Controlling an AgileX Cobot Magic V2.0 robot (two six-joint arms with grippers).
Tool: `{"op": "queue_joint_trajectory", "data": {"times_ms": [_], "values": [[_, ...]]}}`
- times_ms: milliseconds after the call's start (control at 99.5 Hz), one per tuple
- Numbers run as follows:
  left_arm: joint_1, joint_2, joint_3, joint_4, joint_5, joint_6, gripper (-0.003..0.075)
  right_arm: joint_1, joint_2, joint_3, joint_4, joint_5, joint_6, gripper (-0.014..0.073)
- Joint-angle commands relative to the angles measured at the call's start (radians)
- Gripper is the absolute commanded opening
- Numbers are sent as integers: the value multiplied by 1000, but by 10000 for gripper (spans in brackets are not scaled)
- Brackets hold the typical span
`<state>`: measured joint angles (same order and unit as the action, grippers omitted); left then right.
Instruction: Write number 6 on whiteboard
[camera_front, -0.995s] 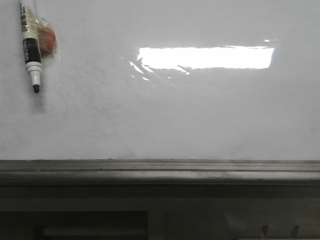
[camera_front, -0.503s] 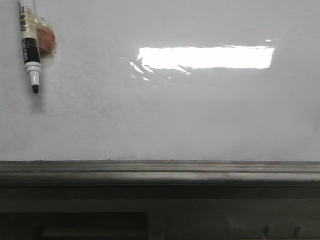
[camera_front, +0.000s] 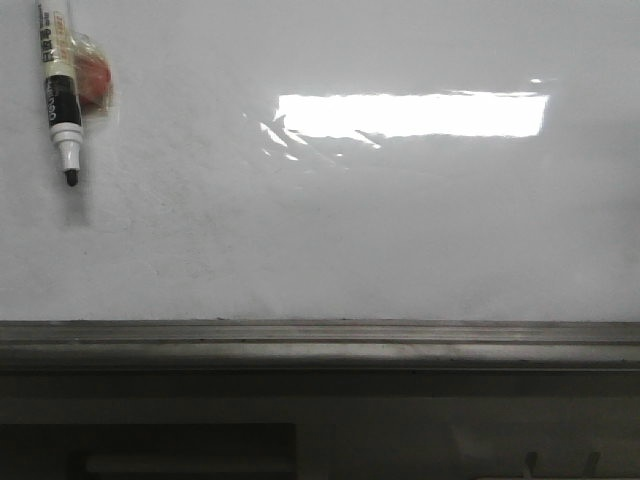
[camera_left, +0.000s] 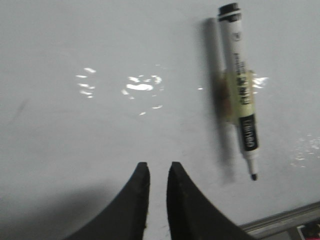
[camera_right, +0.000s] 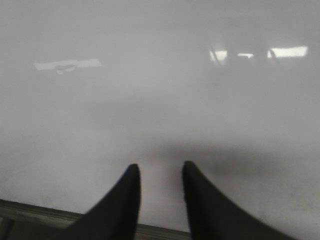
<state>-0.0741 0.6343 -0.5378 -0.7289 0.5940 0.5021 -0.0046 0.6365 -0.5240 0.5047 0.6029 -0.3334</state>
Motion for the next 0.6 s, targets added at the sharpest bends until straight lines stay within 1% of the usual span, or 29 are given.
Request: {"op": "queue_joint_trajectory", "data": {"times_ms": [0, 10, 30, 40, 60, 111, 231, 312, 442, 593], "values": [[-23, 51, -37, -220, -43, 143, 290, 0, 21, -38, 32, -43, -18, 446], [-23, 60, -37, -232, -43, 151, 322, 0, 23, -38, 32, -43, -18, 458], [-27, 69, -37, -266, -43, 175, 352, 0, 23, -38, 34, -43, -18, 488], [-30, 78, -37, -287, -43, 182, 379, 0, 23, -38, 34, -43, -18, 503], [-33, 93, -37, -310, -43, 205, 414, 0, 23, -38, 34, -43, -18, 512], [-42, 136, -39, -399, -40, 280, 462, 0, 23, -38, 36, -46, -18, 510], [-80, 225, -47, -569, -39, 440, 445, 0, 23, -38, 40, -50, -18, 483], [-116, 293, -53, -644, -39, 506, 435, 0, 23, -38, 40, -52, -18, 477], [-166, 366, -78, -651, -46, 532, 430, 0, 23, -38, 40, -48, -18, 477], [-180, 411, -101, -646, -126, 556, 429, 0, 23, -38, 40, -46, -18, 477]]}}
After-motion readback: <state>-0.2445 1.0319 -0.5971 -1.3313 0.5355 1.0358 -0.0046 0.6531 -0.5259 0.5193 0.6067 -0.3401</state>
